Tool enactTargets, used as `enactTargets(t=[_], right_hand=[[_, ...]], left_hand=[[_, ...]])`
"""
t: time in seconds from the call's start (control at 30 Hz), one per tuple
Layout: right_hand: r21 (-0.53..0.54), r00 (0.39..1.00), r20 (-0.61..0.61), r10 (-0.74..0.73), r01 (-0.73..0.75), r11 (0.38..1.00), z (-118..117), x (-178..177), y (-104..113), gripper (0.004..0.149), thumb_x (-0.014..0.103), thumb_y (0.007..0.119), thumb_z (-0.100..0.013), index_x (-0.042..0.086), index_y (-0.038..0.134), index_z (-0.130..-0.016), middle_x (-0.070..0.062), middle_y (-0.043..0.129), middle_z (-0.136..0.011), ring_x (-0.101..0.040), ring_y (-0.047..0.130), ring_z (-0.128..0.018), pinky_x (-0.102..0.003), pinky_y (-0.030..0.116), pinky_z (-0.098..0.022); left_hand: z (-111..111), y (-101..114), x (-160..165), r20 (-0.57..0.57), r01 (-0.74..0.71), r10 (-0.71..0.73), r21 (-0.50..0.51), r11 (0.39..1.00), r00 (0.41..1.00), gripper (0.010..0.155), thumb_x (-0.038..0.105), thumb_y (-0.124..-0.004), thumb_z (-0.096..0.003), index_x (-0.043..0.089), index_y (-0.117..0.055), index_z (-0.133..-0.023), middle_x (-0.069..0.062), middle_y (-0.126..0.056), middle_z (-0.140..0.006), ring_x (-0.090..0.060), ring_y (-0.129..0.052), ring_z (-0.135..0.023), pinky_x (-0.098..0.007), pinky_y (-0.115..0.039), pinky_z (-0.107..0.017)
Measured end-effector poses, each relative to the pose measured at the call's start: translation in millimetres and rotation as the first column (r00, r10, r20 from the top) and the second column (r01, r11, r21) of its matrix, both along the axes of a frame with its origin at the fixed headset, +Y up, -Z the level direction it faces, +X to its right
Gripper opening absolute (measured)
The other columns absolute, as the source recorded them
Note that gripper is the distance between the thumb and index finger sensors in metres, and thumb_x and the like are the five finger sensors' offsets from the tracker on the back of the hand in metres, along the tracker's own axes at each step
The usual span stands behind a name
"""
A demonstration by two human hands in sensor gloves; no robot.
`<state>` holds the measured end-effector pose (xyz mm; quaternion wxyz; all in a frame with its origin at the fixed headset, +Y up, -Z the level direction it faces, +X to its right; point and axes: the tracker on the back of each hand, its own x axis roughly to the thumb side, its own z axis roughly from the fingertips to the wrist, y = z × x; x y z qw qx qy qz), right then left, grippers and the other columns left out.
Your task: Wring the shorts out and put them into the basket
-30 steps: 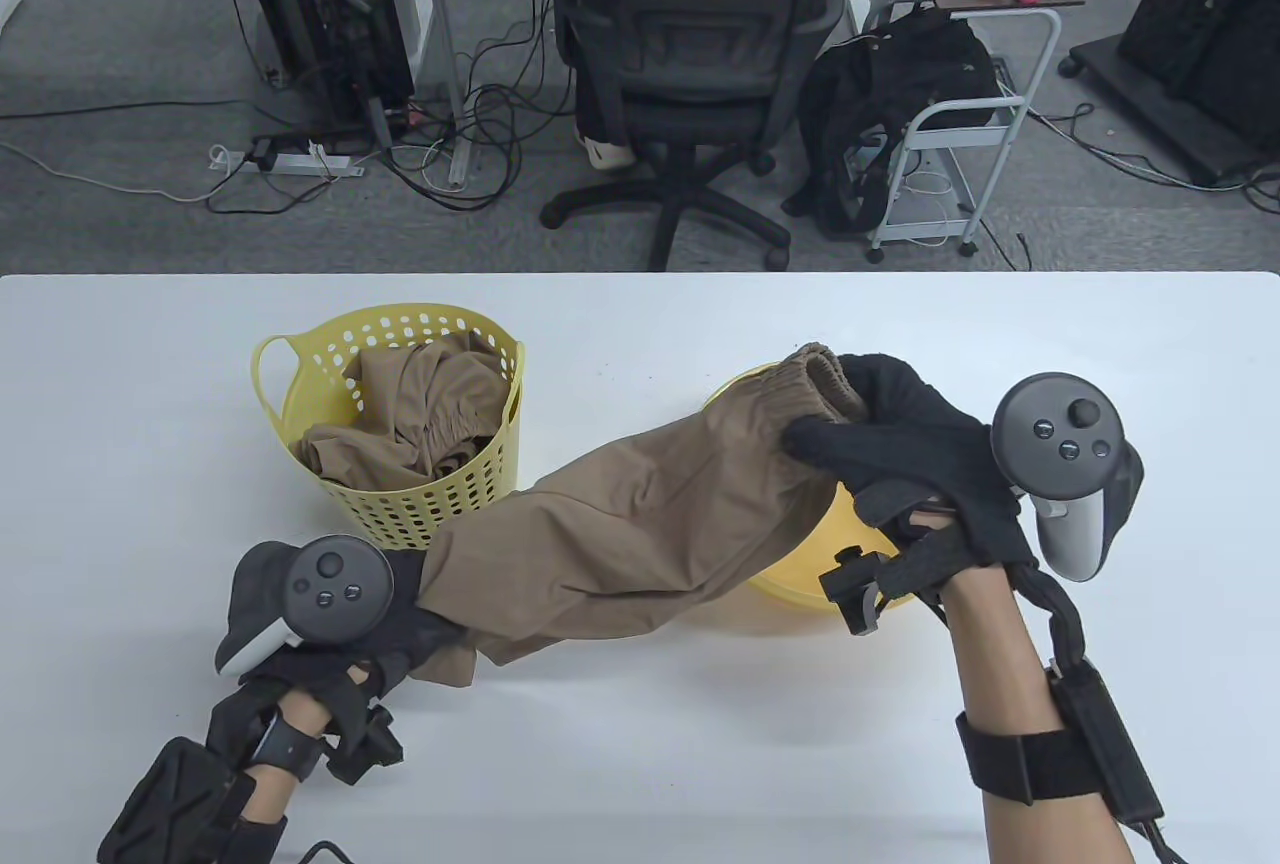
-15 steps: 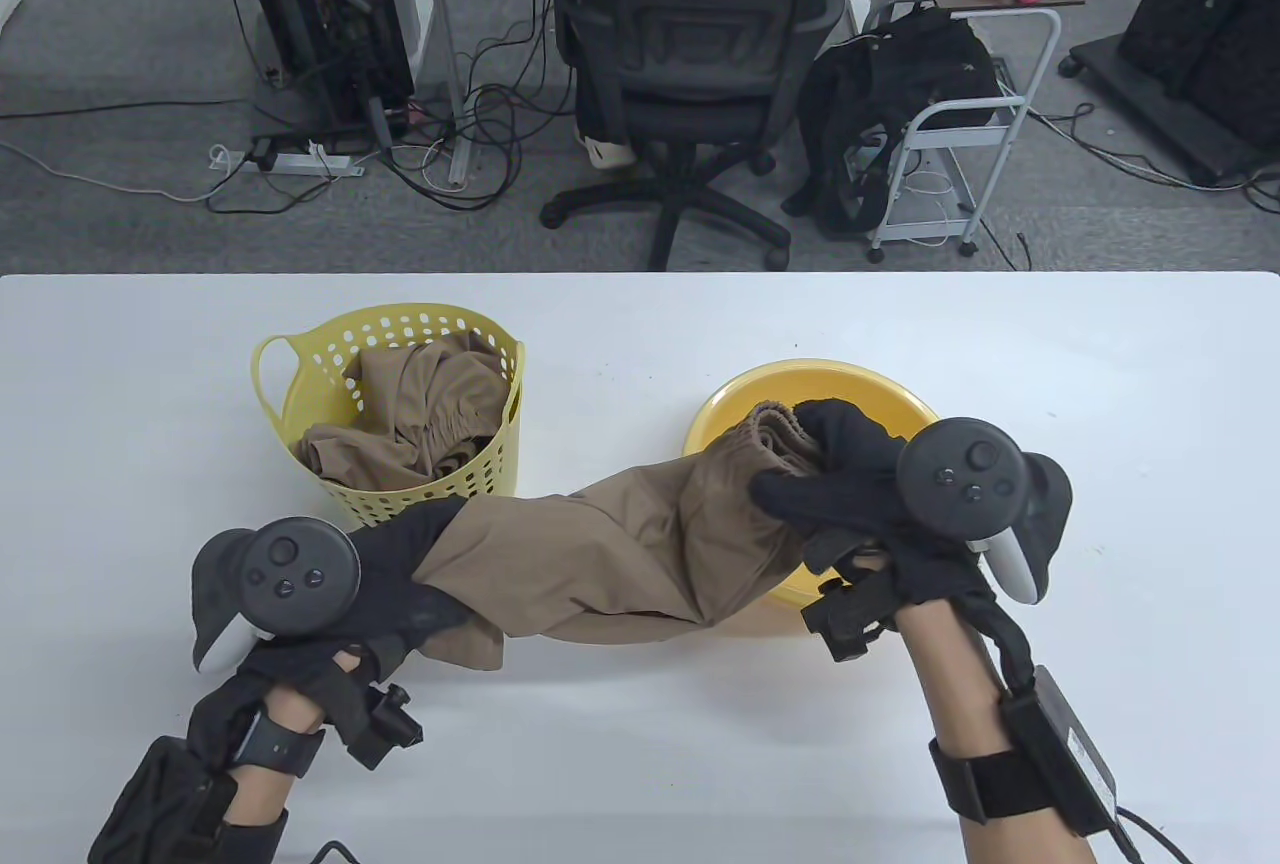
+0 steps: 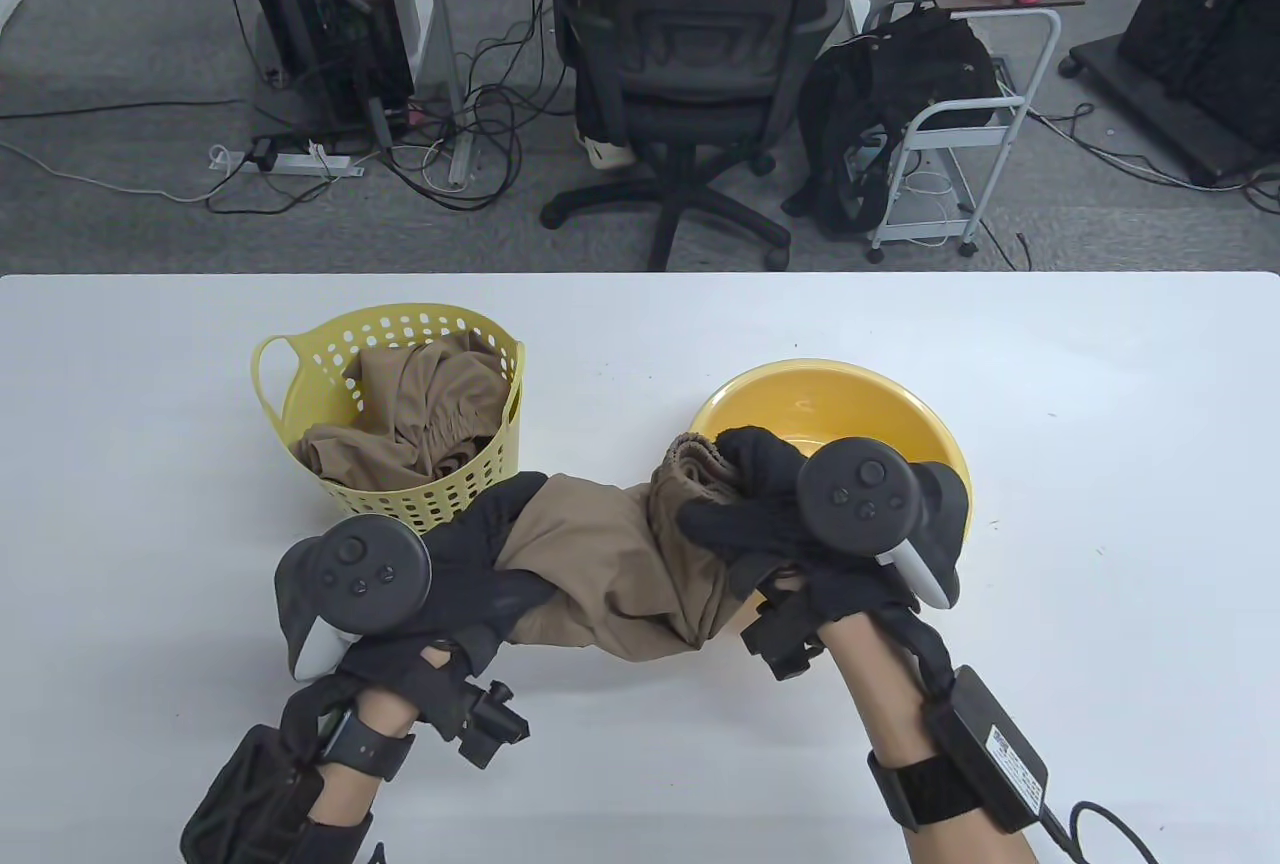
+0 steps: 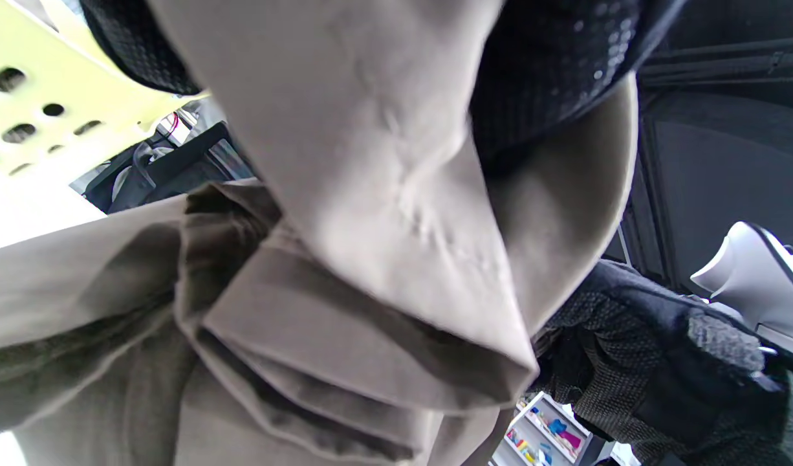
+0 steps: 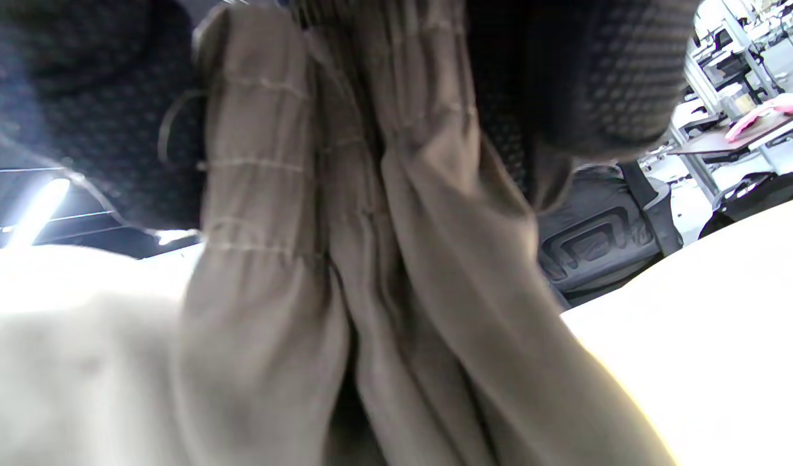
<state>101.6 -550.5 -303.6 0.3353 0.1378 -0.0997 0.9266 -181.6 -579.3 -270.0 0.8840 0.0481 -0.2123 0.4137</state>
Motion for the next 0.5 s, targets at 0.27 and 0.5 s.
enactTargets(t=[0.27,0.5], right_hand=[[-0.028,0.999,-0.013,-0.037,0.037,0.999,-2,-10,-5,0.070,0.054,0.096,-0.044,0.004,0.073,-0.089,-0.017,0.089,-0.076,-0.037,0.101,-0.055,-0.039,0.090,-0.039],[-0.054,0.997,-0.029,-0.065,0.063,0.997,-2,-17,-11,0.069,0.053,0.094,-0.046,0.003,0.074,-0.089,-0.018,0.089,-0.076,-0.037,0.102,-0.054,-0.038,0.091,-0.038]], left_hand=[[-2,-8,15,0.018,-0.012,0.012,-0.012,1.000,1.000,0.073,0.035,-0.092,-0.0520,0.009,-0.053,-0.108,-0.011,-0.085,-0.089,-0.043,-0.092,-0.080,-0.068,-0.066,-0.060],[-5,-18,22,0.046,-0.042,0.044,-0.041,0.998,0.998,0.077,0.037,-0.087,-0.0547,0.007,-0.044,-0.111,-0.028,-0.060,-0.109,-0.055,-0.075,-0.094,-0.070,-0.064,-0.061]])
